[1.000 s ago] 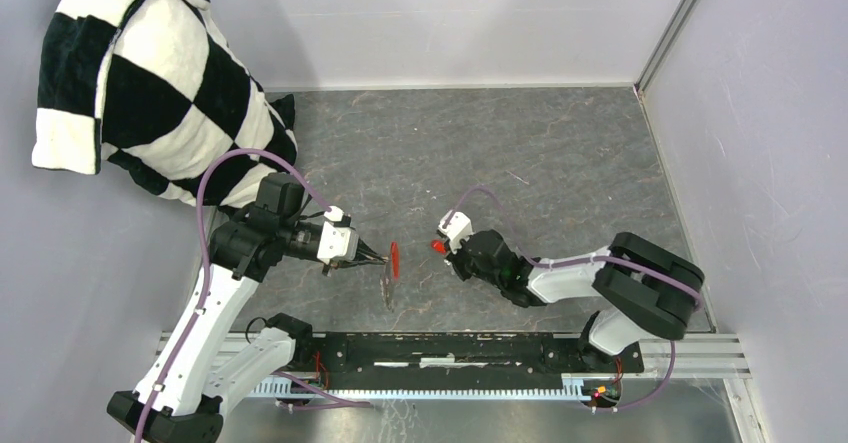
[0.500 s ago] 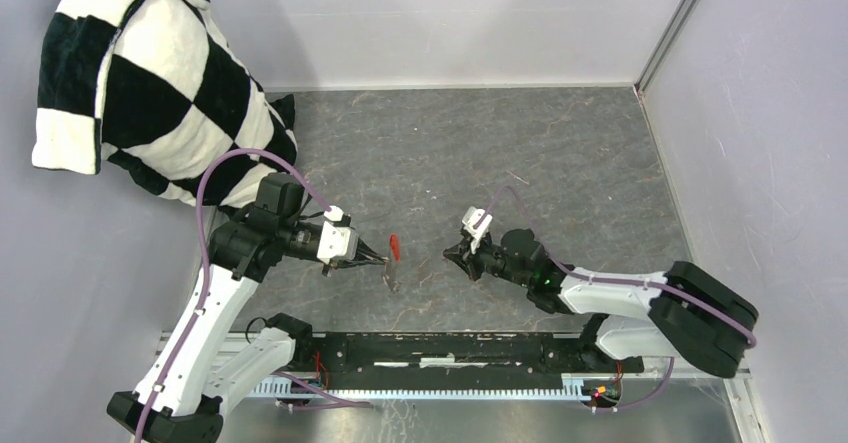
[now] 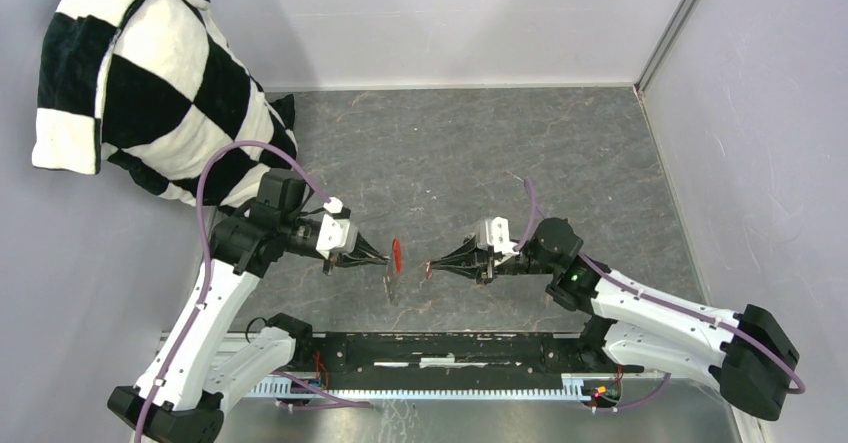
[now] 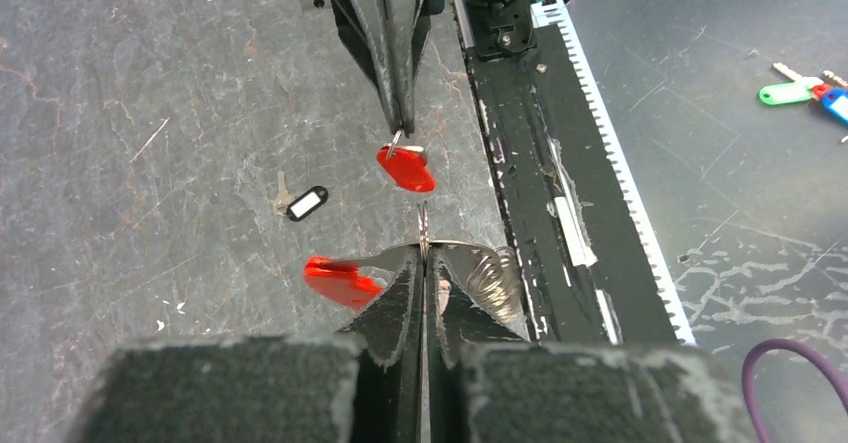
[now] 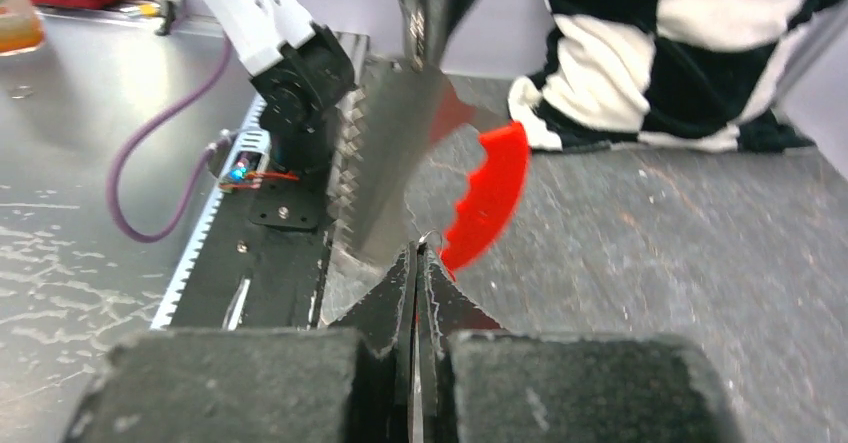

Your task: Put the keys on the keyring

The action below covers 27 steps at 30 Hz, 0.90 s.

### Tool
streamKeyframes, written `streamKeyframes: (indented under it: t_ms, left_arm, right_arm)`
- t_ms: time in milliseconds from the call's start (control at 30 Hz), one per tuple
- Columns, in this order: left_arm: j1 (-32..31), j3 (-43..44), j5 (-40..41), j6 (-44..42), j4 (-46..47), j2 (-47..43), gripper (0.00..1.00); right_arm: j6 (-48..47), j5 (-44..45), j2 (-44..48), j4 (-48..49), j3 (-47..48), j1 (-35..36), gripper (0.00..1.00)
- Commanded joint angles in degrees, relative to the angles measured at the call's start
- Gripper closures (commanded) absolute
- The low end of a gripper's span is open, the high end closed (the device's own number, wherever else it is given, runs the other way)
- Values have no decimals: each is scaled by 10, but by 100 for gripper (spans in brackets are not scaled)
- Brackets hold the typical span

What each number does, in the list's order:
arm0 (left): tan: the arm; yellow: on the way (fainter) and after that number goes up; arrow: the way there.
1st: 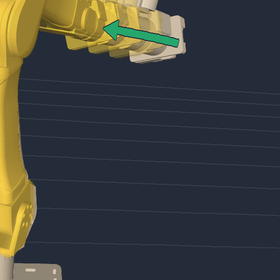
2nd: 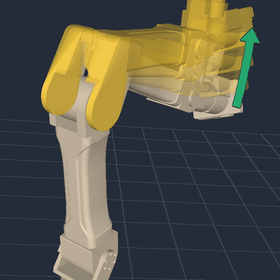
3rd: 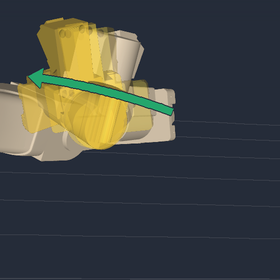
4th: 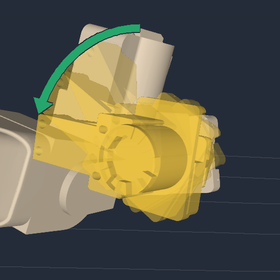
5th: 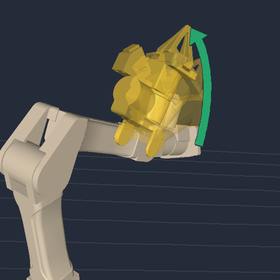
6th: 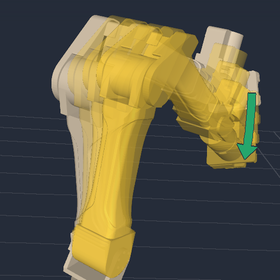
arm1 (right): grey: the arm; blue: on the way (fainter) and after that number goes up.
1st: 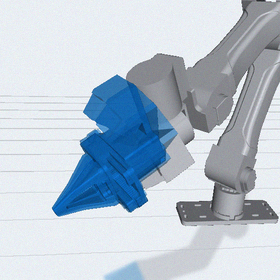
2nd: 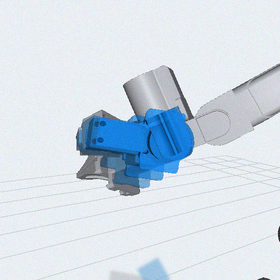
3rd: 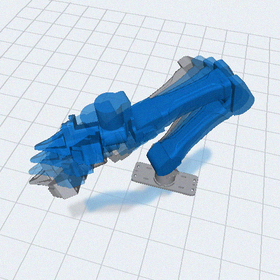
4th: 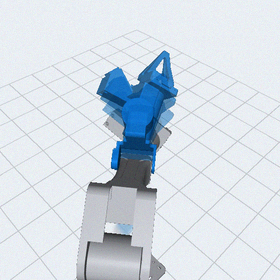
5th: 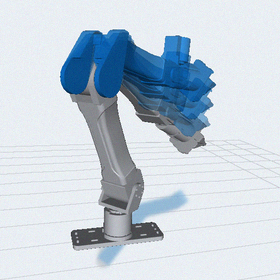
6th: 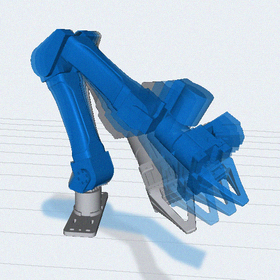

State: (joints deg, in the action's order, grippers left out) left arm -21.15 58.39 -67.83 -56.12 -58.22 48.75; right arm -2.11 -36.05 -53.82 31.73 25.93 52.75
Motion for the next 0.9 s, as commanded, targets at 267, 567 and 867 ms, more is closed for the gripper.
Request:
streamKeyframes:
  t_ms: [267, 567, 867]
  left_arm:
    - [-1, 30, -63, 40, 11, 6, 98]
    - [-1, 45, -98, 28, 11, 10, 98]
    - [-7, 53, -127, -47, 12, 4, 98]
  right_arm:
    - [-174, -166, -59, -241, 214, -2, 99]
    - [-260, -190, -70, -296, 275, -2, 100]
    - [-310, -200, -91, -334, 323, 4, 100]
